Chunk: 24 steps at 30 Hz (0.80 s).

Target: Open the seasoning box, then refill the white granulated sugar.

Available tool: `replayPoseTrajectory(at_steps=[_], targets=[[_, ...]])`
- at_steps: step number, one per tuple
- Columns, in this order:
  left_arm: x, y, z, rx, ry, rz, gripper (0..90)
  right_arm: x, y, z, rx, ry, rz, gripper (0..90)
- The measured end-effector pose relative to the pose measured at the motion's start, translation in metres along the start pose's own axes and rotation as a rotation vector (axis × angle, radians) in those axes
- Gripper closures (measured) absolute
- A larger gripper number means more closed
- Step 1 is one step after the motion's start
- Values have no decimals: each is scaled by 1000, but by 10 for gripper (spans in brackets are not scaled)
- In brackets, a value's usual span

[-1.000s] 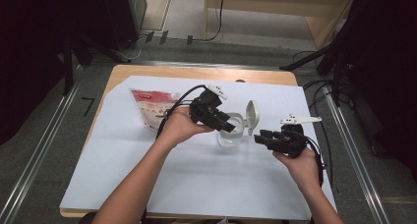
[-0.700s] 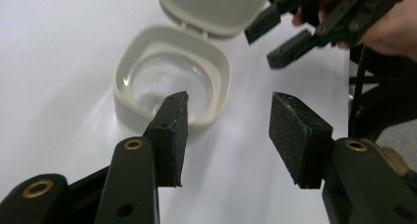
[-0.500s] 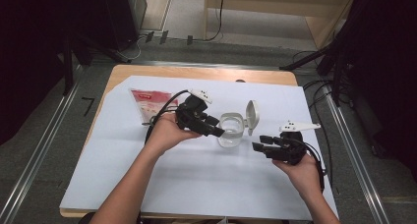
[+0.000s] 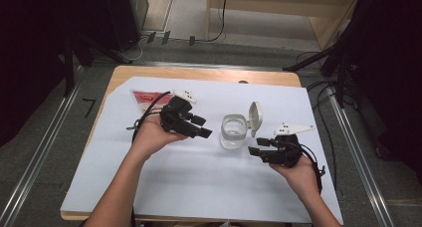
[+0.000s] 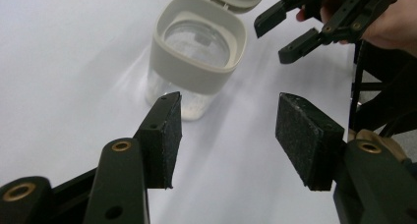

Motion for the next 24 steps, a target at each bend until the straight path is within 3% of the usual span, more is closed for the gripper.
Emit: replayPoseTrajectory(at_steps=[12, 15, 24], targets=[[-22, 9, -16, -31, -23, 19, 449, 3, 3, 3, -18, 8, 11, 488], [-29, 11, -19, -20, -34, 44, 460, 4, 4, 4, -24, 8, 16, 488], [-46, 19, -28, -86, -51, 51, 465, 6, 7, 4, -34, 14, 23, 491]])
Point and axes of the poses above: each handheld gripper's, and its own axes: x roughly forward along the jaws, z roughly out of its top, y roughly to its left, the point moved 4 cm from there along x, roughly forward along the jaws, and after that the axes turned 8 degrees about -z, right-handed, at the moved point
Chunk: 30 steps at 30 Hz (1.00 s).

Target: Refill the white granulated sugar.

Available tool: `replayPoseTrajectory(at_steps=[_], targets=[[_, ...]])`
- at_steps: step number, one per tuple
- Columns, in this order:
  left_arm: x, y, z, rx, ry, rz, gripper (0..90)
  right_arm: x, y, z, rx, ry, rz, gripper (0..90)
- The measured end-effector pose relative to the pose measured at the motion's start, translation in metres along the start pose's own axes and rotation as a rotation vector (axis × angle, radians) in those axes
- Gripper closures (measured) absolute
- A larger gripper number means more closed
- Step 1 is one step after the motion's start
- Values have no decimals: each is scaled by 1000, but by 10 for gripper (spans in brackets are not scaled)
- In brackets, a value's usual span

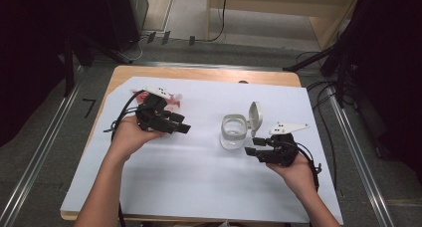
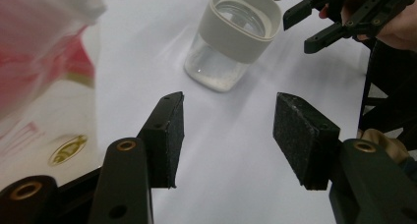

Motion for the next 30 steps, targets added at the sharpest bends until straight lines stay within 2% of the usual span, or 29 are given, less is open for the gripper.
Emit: replayPoseTrajectory(at_steps=[2, 5, 16, 19, 22, 27, 30], targets=[[-4, 1, -2, -5, 3, 0, 465, 0, 0, 0, -2, 0, 1, 491], [-12, 5, -5, -9, 4, 22, 464, 1, 1, 0, -6, 3, 2, 491], [-40, 19, -23, -68, -13, 71, 465, 0, 3, 1, -10, 1, 4, 491], [-47, 22, -28, -80, -23, 90, 464, 0, 4, 0, 2, 3, 5, 491], [-53, 25, -32, -97, -32, 97, 462, 0, 7, -2, -15, 6, 6, 492], [-64, 29, -40, -114, -50, 112, 458, 1, 9, 0, -17, 5, 12, 492], [-73, 33, -46, -135, -62, 138, 457, 4, 10, 0, -22, 11, 16, 492]])
Point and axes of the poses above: each handheld gripper's, and its own axes: x roughly forward along the jaws, z roughly out of its top, y roughly to its left, the point moved 4 cm from there along x, roughly forward along the jaws, and after that the axes turned 8 degrees about -z, right-handed, at the moved point
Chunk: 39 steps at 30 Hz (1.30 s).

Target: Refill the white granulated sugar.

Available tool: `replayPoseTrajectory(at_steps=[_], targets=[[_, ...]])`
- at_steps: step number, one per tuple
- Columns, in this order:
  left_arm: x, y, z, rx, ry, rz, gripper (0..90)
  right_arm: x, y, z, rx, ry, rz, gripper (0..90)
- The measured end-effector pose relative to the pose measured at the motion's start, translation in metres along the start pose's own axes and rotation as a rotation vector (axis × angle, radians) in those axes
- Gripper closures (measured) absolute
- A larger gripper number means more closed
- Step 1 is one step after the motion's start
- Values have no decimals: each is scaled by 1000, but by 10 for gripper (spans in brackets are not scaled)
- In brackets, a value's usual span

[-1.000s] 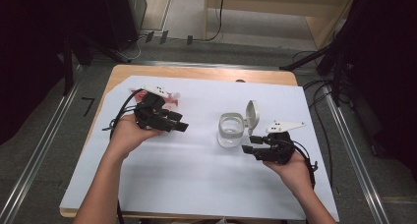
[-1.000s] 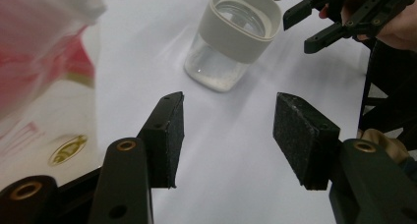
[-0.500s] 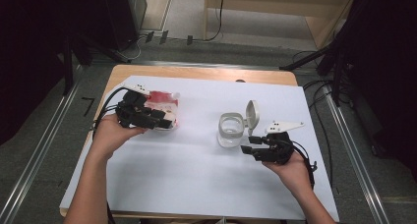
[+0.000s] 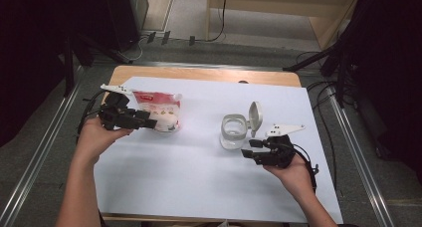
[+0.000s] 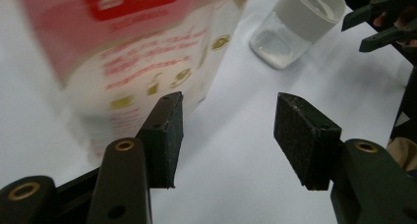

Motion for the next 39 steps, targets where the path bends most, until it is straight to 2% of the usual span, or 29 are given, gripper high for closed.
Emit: replayPoseTrajectory(at_steps=[5, 9, 13, 17, 20, 24, 28, 34, 39], targets=[[-14, 11, -5, -23, -30, 24, 457, 3, 1, 0, -8, 7, 4, 492], [-21, 19, -7, -35, -25, 50, 454, 3, 0, 0, -7, 12, 0, 493], [-30, 31, -9, -54, -47, 66, 438, 2, -2, -1, -1, 11, -6, 492], [-31, 39, -6, -62, -53, 70, 412, 2, -3, -3, 0, 17, -11, 492], [-26, 46, 1, -45, -53, 74, 383, 2, -5, -5, 7, 17, -18, 492], [-21, 53, 8, -40, -56, 55, 350, 1, -5, -7, 12, 18, -28, 492], [-16, 55, 16, -11, -68, 33, 343, -1, -5, -10, 13, 21, -35, 492], [0, 53, 25, 19, -38, -1, 322, -4, -7, -15, 24, 23, -45, 491], [9, 51, 29, 61, -19, -35, 318, -6, -8, -17, 34, 25, -52, 491]])
Point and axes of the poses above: each handheld gripper's, and its own axes: x roughly forward along the jaws, z roughly out of its top, y roughly to its left, the point moved 4 cm from there along x, roughly forward along the jaws, and after that the axes turned 8 degrees about -z, right-handed, at the moved point
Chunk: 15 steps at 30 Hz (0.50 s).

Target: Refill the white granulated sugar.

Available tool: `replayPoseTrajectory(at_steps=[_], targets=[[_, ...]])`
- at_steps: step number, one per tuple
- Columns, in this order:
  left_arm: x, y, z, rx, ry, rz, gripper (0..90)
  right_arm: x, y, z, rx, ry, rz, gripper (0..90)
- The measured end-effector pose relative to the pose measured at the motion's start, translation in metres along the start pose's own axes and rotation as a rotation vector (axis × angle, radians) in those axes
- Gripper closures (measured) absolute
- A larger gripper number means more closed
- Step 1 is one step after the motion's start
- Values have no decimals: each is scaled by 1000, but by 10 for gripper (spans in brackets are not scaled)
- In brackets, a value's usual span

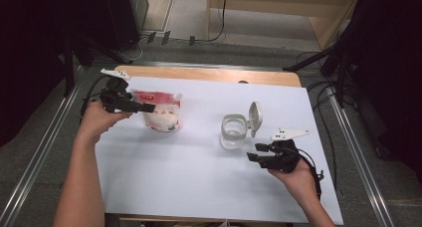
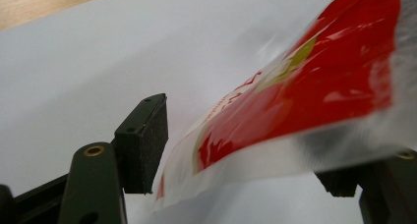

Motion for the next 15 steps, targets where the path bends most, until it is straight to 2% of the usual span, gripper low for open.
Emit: replayPoseTrajectory(at_steps=[4, 5, 6, 10, 15], targets=[[4, -1, 1, 5, 15, -14, 337, 0, -1, -1, 2, 0, -4, 492], [7, -3, 2, 23, 21, -15, 354, 0, -1, -1, 2, 1, -6, 491], [8, -4, 2, 24, 26, -22, 367, 1, -1, -1, 2, 1, -6, 492], [11, -5, 2, 52, 20, -1, 407, 2, 1, 0, 0, 3, 0, 492], [12, -8, 3, 51, 26, 12, 481, 3, 3, 0, -9, 1, 6, 492]])
Point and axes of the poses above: each handheld gripper's, and its own axes: x roughly forward along the jaws, z roughly out of its top, y roughly to its left, the point moved 4 cm from there along x, roughly forward along the jaws, and after that the axes turned 8 degrees about -z, right-handed, at the moved point
